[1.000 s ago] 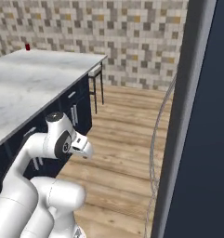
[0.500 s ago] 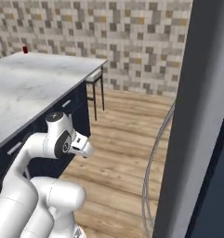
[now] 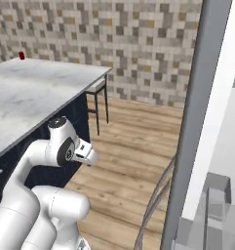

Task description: Four empty soda cans are scattered around the kitchen. Gather all the cans and cluster them next to the stove for recycling.

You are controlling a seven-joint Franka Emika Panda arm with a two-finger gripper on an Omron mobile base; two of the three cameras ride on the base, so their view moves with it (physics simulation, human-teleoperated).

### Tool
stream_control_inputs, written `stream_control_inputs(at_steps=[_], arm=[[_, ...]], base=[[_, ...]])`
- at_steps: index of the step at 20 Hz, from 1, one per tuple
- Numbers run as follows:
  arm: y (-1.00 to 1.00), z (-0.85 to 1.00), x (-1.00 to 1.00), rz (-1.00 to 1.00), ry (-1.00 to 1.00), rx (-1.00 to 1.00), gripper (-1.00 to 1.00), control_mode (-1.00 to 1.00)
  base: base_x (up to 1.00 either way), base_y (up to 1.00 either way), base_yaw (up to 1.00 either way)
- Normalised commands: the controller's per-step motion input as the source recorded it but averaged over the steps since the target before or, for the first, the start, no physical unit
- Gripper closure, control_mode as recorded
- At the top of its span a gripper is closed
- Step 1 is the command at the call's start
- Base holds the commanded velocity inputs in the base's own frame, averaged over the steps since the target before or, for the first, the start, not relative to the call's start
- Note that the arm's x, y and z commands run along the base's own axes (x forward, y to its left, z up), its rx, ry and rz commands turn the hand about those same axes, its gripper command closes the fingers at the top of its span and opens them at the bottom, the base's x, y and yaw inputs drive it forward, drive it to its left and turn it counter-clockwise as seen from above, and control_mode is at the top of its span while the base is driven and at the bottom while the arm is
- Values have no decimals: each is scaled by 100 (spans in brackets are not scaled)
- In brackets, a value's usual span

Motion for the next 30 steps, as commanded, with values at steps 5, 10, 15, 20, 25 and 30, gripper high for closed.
stream_control_inputs(at_steps=[5,10,15,20,25,30], arm=[[0,0,0,0,0,0,-100,100],[0,0,0,0,0,0,-100,100],[0,0,0,0,0,0,-100,100],[0,0,0,0,0,0,-100,100],[0,0,0,0,0,0,-100,100],[0,0,0,0,0,0,-100,100]], base=[[73,-3,9],[73,-4,9],[73,-7,8],[72,-12,5],[71,-17,2],[68,-19,1]])
